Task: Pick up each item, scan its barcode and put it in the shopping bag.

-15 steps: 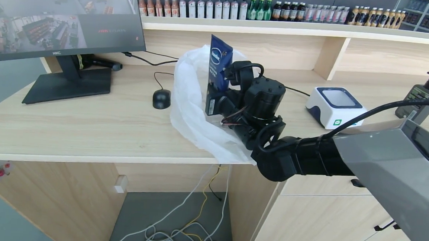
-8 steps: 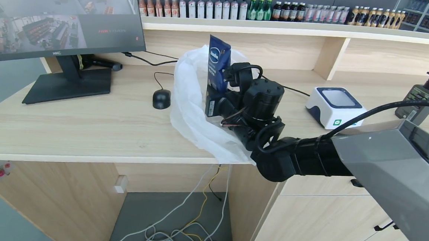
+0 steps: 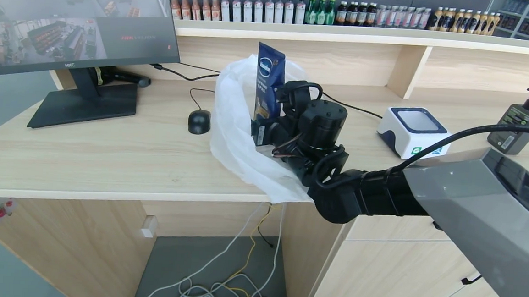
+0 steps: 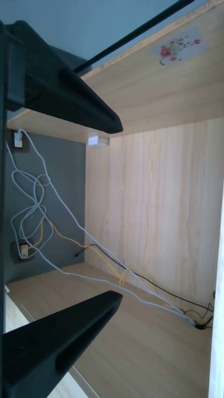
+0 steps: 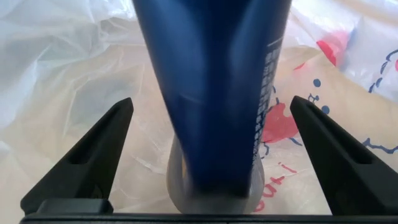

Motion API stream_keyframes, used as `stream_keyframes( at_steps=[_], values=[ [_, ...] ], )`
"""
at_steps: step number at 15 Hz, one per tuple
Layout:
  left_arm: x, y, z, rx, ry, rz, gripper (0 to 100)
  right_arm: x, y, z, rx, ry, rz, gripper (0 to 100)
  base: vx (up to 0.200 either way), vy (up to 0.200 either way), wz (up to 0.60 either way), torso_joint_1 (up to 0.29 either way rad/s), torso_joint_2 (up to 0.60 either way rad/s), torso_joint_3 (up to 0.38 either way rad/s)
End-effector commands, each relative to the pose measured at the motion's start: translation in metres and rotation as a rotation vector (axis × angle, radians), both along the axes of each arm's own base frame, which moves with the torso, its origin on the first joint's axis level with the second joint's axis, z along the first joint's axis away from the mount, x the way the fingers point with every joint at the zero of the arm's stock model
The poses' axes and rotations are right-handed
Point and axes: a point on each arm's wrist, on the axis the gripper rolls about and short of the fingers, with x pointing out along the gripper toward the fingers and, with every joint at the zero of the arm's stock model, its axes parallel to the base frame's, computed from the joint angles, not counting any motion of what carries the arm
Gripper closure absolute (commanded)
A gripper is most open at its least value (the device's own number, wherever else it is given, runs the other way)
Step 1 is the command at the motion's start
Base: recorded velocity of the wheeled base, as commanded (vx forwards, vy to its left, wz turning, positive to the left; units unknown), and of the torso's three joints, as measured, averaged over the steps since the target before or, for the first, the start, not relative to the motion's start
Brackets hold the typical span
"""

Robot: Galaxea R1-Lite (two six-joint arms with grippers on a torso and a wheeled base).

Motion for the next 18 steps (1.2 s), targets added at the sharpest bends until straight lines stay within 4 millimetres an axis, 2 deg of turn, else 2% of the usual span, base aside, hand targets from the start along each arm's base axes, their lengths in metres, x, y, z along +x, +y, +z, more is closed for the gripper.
stream_keyframes(
  at_steps=[1,3,7,10,15,18],
  values=[
    [0.0,0.0,0.0,0.0,-0.001,0.0,0,-0.001,-0.001,0.004,0.008,-0.01,0.001,0,0.0,0.0,0.0,0.0,0.0,0.0],
    [0.0,0.0,0.0,0.0,-0.001,0.0,0,-0.001,-0.002,0.009,0.014,-0.02,-0.001,0,0.0,0.0,0.0,0.0,0.0,0.0],
    [0.0,0.0,0.0,0.0,-0.001,0.001,0,-0.012,-0.007,0.038,0.048,-0.063,0.001,0,0.0,0.0,0.0,0.0,0.0,0.0],
    [0.0,0.0,0.0,0.0,-0.001,0.001,0,-0.022,-0.016,0.042,0.039,-0.055,-0.005,0,0.0,0.0,0.0,0.0,0.0,0.0],
    [0.0,0.0,0.0,0.0,-0.001,0.0,0,-0.039,-0.026,0.061,0.076,-0.093,-0.025,0,0.0,0.0,0.0,0.0,0.0,0.0],
    [0.0,0.0,0.0,0.0,-0.001,0.001,0,-0.063,-0.034,0.073,0.056,-0.101,-0.01,0,0.0,0.0,0.0,0.0,0.0,0.0]
  ],
)
